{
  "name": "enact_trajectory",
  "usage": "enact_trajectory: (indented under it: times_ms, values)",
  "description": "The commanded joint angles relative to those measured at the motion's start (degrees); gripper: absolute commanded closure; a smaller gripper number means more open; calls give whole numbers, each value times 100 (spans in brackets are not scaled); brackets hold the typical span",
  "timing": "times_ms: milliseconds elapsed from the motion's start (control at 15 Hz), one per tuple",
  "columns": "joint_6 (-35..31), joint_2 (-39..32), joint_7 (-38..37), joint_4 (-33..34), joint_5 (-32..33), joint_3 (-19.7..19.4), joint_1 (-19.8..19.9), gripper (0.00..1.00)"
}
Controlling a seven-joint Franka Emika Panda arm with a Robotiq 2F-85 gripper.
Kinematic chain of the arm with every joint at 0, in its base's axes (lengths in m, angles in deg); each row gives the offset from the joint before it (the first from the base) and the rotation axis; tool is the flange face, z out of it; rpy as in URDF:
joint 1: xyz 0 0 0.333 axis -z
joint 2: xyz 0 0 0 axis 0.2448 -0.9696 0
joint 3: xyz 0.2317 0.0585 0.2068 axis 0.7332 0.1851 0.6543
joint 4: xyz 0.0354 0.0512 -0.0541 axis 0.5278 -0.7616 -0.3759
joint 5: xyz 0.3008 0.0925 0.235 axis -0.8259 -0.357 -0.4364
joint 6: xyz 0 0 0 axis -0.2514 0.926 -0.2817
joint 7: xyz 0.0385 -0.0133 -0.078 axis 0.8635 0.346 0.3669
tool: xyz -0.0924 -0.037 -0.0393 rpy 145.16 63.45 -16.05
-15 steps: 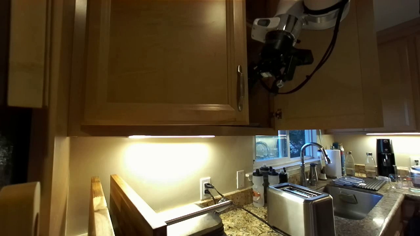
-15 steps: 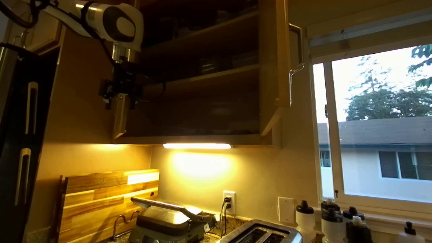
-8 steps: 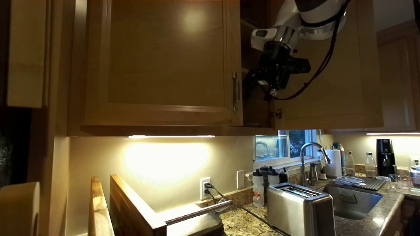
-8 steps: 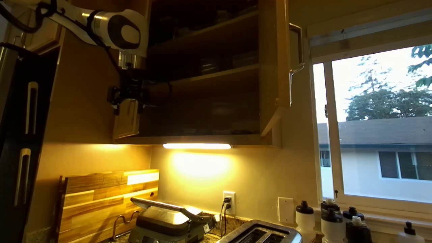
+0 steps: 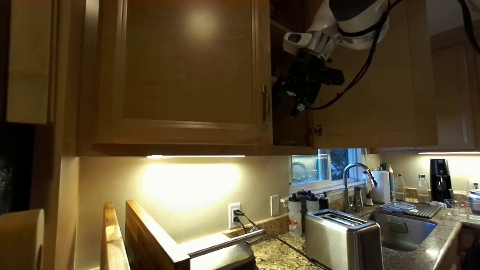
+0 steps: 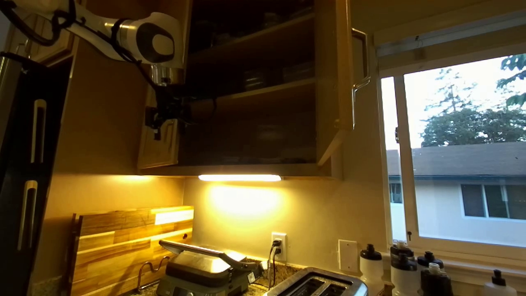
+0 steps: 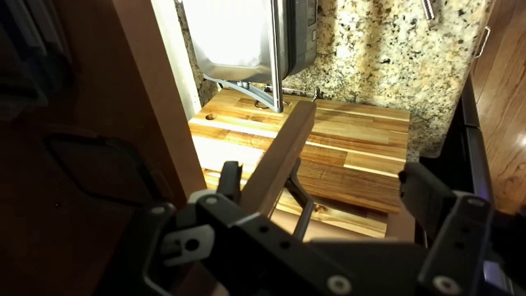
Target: Open the cabinet doors
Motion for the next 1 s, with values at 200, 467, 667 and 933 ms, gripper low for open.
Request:
enact_trajectory:
  times_ms: [200,467,667,933]
  values:
    - [-301,-347,775,365,-210,-93,-250,0]
    - [-242,-371,1087,414,-477,-122,-308,0]
    - [-158,-227,1345,315,-709,-154,-346,0]
    - [-70,-101,1852,358,-1263,-108,-523,0]
